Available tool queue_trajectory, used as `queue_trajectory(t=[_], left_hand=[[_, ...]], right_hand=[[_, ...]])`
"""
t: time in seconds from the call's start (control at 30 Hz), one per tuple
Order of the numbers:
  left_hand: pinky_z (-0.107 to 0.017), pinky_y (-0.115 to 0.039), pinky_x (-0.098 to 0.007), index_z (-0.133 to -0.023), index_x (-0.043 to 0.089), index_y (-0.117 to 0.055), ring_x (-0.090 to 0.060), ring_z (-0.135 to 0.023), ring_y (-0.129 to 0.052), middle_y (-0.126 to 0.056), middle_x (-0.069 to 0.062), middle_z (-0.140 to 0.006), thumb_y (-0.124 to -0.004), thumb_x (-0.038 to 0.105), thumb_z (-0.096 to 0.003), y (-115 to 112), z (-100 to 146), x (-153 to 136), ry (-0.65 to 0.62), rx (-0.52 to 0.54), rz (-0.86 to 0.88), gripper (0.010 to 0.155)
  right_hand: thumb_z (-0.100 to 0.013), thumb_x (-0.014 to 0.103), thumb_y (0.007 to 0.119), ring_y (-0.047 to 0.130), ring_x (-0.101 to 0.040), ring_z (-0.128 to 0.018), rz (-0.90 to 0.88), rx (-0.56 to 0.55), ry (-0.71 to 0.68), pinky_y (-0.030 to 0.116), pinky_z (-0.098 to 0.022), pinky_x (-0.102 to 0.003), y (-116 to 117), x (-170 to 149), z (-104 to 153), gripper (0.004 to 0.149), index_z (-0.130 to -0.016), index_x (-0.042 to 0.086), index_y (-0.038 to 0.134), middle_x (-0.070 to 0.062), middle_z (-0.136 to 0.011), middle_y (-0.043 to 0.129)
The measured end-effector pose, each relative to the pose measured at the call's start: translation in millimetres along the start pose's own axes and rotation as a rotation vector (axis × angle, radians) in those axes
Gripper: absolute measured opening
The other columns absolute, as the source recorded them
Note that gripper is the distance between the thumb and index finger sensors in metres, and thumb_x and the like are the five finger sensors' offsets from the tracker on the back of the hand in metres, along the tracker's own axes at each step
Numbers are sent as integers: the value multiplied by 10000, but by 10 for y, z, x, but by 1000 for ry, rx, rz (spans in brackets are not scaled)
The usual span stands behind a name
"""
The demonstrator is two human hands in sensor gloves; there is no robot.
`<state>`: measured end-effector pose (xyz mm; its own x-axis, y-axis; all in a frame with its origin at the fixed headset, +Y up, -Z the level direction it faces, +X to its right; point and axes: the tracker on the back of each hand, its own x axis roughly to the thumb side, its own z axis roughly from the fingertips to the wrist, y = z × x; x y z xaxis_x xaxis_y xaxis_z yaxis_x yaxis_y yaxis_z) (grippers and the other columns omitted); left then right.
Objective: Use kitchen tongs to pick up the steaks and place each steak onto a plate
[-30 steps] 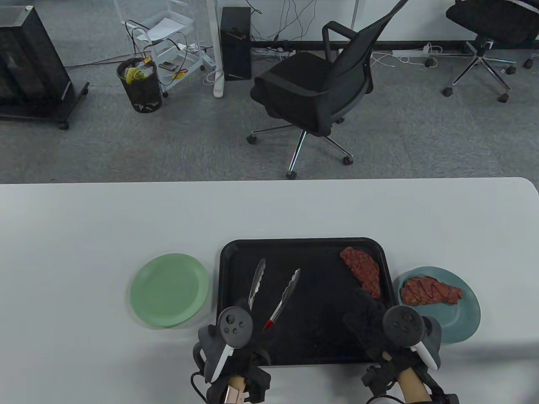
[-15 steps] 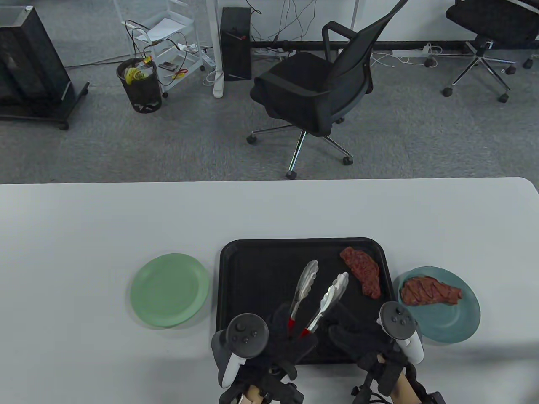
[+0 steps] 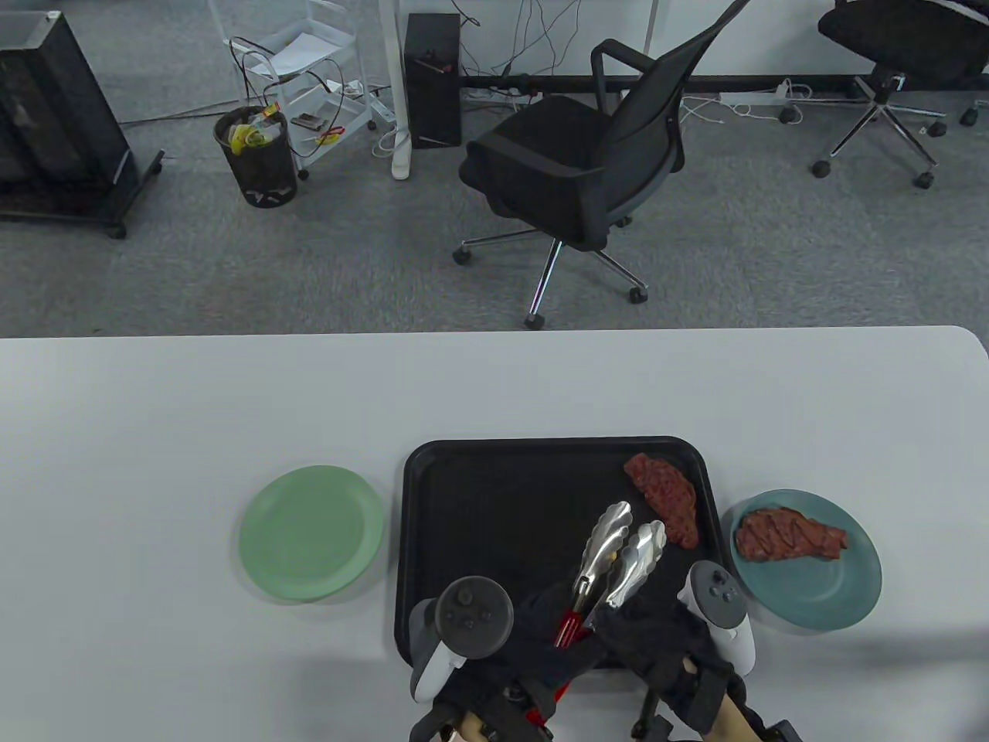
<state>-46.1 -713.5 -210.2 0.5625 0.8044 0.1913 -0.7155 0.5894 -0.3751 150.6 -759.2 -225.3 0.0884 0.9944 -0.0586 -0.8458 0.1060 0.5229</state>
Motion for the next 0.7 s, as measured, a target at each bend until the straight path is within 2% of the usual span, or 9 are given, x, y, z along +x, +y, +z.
queue_trajectory(t=[0.1,0.23,0.37,0.43,0.47,0.57,0.7], left_hand=[[-326,-874,-406,-1019,30,-626,-408,-533,-959,-807,-248,-845,-803,592,-389,-33,20,78,-15,45,-77,863],[-328,-870,-413,-1011,63,-675,-405,-531,-962,-837,-209,-835,-783,548,-411,9,42,163,-66,71,-154,779],[-349,-860,-425,-1013,82,-677,-416,-555,-946,-823,-220,-855,-787,534,-406,184,89,97,-57,228,-104,764],[-389,-841,-440,-1037,90,-625,-433,-610,-906,-764,-229,-902,-791,520,-407,285,111,-4,-3,323,-111,781],[-414,-828,-445,-1053,97,-584,-438,-644,-879,-723,-232,-929,-789,516,-410,345,124,-73,49,365,-142,795],[-444,-809,-449,-1067,102,-528,-445,-684,-841,-660,-236,-963,-788,509,-411,469,151,-220,156,427,-244,814],[-440,-810,-442,-1070,96,-511,-441,-679,-840,-648,-238,-968,-786,505,-413,535,158,-318,234,455,-367,821]], right_hand=[[-436,527,775,516,-580,-887,-62,-38,0,532,-611,-708,15,-1,7,923,-1032,5,301,-355,-1052,344],[-441,530,767,684,-539,-814,-2,-132,-31,662,-561,-656,-72,43,24,928,-1017,-29,302,-336,-999,495],[-441,518,777,729,-498,-753,130,-204,-41,672,-546,-654,-183,169,65,916,-1024,-14,312,-317,-976,543],[-440,519,779,731,-489,-746,277,-244,-19,678,-545,-641,-233,255,95,915,-1036,10,307,-312,-994,519],[-439,528,774,735,-478,-745,405,-278,8,681,-547,-627,-255,293,117,916,-1046,27,306,-303,-1001,524],[-434,558,750,756,-457,-722,718,-366,62,698,-525,-583,-289,346,160,924,-1068,58,303,-288,-1012,561],[-420,587,742,788,-415,-692,1007,-429,138,729,-492,-531,-281,338,173,927,-1074,74,330,-257,-1018,593]])
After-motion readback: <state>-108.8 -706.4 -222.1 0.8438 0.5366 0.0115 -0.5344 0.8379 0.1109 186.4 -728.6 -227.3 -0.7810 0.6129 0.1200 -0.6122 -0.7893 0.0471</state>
